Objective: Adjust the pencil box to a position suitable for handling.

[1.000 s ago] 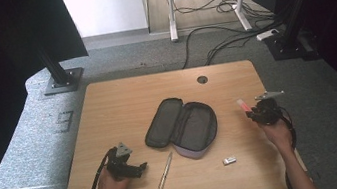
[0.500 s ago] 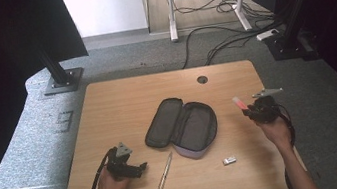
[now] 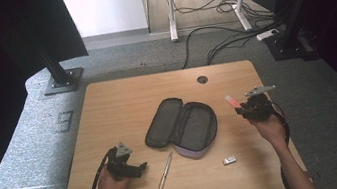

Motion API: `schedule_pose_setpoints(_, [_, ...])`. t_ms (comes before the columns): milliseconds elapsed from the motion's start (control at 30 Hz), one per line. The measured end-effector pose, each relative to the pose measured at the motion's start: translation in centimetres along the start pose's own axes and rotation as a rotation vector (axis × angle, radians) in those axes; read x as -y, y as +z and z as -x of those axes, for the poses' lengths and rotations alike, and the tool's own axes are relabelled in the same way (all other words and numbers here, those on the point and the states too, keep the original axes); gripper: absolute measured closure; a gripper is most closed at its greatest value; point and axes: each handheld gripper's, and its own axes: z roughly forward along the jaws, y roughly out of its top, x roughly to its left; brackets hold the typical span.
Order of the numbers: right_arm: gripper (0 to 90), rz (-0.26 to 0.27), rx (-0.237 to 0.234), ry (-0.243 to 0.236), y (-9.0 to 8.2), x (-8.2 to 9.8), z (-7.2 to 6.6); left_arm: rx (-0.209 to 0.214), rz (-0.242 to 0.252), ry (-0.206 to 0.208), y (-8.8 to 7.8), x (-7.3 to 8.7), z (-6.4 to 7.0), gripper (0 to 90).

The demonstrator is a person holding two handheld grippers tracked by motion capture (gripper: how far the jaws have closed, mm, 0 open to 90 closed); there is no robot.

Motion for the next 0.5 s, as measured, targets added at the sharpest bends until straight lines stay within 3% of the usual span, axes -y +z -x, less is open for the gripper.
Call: schedule_pose_setpoints(500, [65.8,0.007,-0.046,-0.036,0.9,-1.4,-1.9,0.0,-0.002,0.002,0.0,0.0,0.0,0.5])
